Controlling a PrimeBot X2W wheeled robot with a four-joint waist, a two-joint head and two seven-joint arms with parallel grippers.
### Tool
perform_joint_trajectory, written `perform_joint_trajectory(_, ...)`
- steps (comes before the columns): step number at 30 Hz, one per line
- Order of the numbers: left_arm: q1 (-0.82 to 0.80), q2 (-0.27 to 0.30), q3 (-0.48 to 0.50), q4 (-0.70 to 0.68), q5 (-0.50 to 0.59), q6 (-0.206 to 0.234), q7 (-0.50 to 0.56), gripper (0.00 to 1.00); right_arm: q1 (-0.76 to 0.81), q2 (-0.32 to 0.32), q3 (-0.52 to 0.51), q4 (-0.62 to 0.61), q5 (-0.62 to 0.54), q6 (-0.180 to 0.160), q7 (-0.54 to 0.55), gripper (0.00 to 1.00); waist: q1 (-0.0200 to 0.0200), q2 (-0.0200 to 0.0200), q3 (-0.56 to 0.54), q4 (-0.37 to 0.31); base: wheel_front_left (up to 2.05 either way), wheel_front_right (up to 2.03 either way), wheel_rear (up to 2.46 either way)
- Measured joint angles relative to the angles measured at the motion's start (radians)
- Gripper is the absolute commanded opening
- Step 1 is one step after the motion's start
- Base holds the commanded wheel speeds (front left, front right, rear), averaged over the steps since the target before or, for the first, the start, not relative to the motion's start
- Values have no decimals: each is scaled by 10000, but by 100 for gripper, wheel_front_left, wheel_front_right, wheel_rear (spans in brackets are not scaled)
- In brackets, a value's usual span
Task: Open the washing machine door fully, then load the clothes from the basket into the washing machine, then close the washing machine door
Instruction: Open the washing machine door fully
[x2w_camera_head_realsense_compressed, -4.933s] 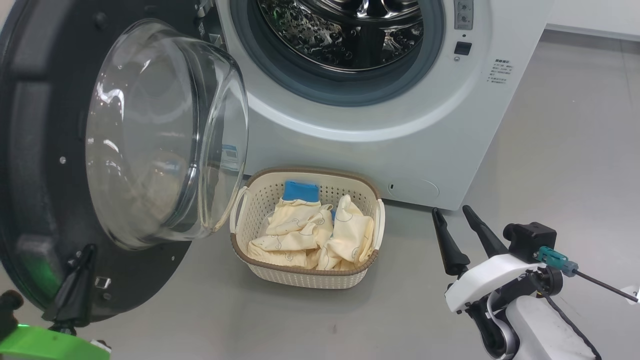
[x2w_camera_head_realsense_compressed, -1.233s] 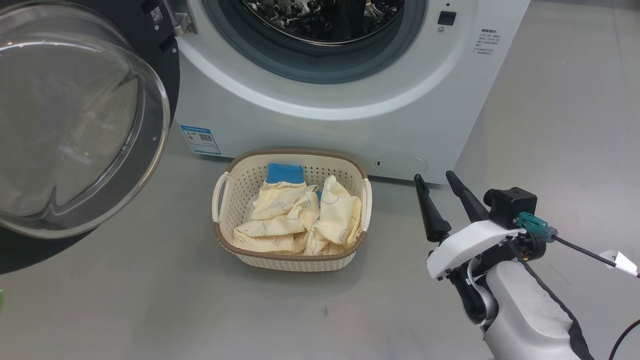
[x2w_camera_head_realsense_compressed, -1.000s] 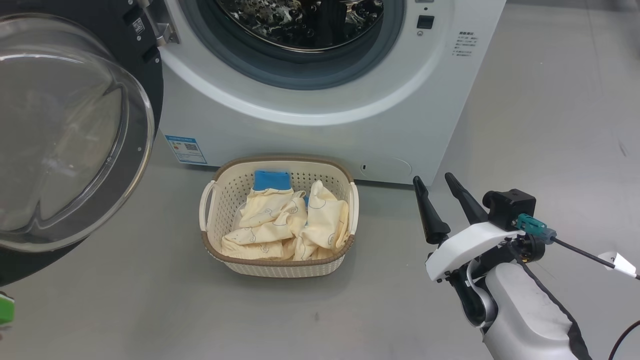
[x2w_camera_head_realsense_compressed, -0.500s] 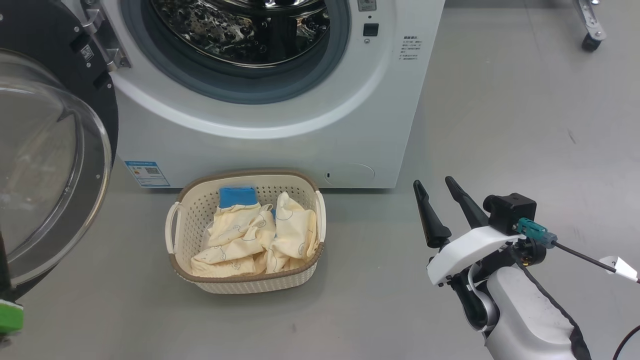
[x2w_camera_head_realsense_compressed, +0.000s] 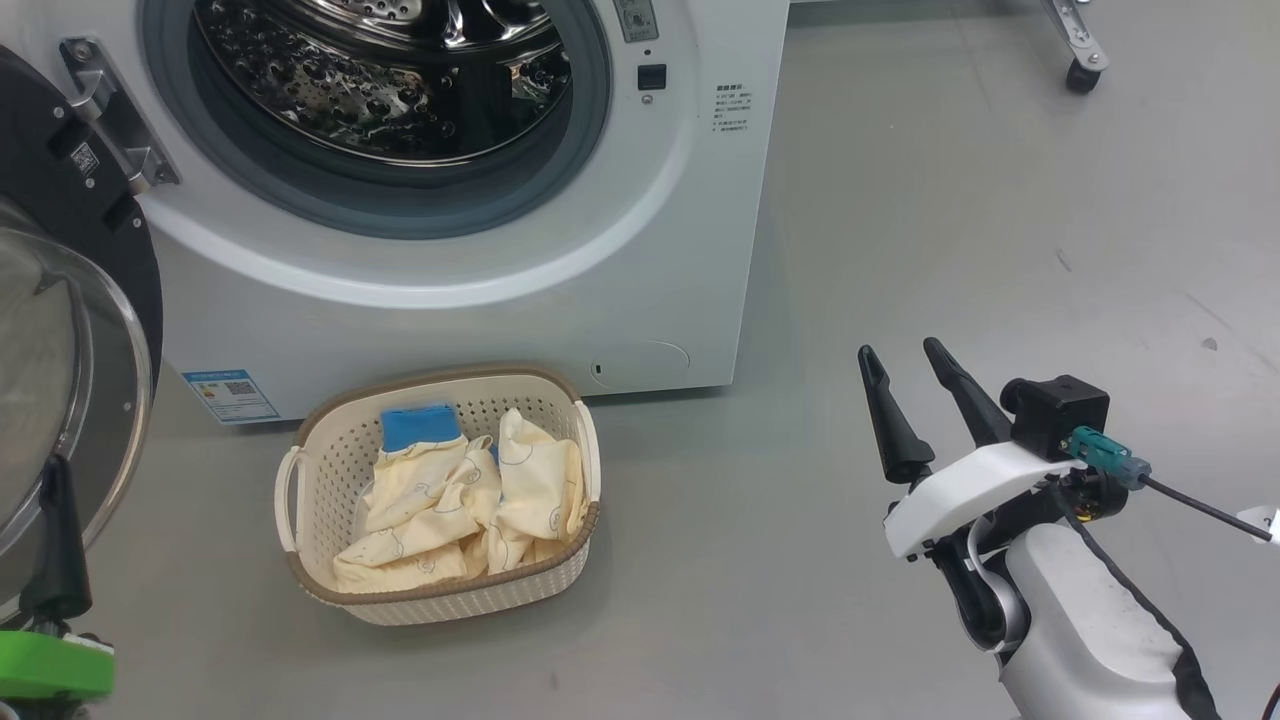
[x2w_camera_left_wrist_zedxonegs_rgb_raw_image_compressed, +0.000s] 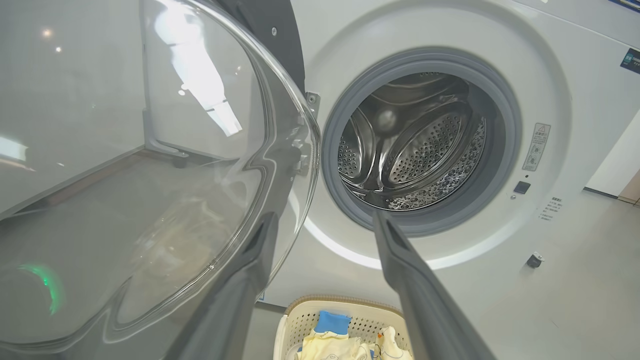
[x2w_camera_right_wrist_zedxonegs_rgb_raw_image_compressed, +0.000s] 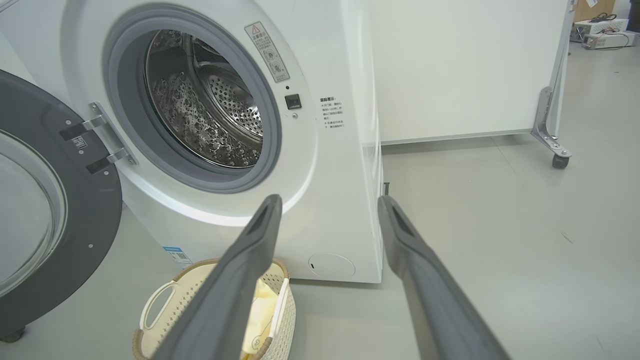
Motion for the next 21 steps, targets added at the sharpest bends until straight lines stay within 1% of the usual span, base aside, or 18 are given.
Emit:
perform_joint_trajectory(5, 222, -249, 59, -184, 259, 15, 0, 100, 67, -123, -67, -84, -2, 0, 0, 100, 0, 0, -142, -182, 0, 0, 0)
perform_joint_trajectory(7, 319, -385, 67, -217, 318, 105, 0, 100, 171, -184, -86, -104, -2, 0, 0, 100, 0, 0, -197, -239, 0, 0, 0)
perform_joint_trajectory(12, 481, -533, 230, -433, 399, 186, 0, 100, 210, -293, -63, -201, -2, 0, 0, 100, 0, 0, -273, -385, 0, 0, 0)
perform_joint_trajectory(21, 697, -637, 272, -616, 700, 184, 0, 100, 231, -393, -121, -426, -2, 0, 0, 100, 0, 0, -269, -498, 0, 0, 0)
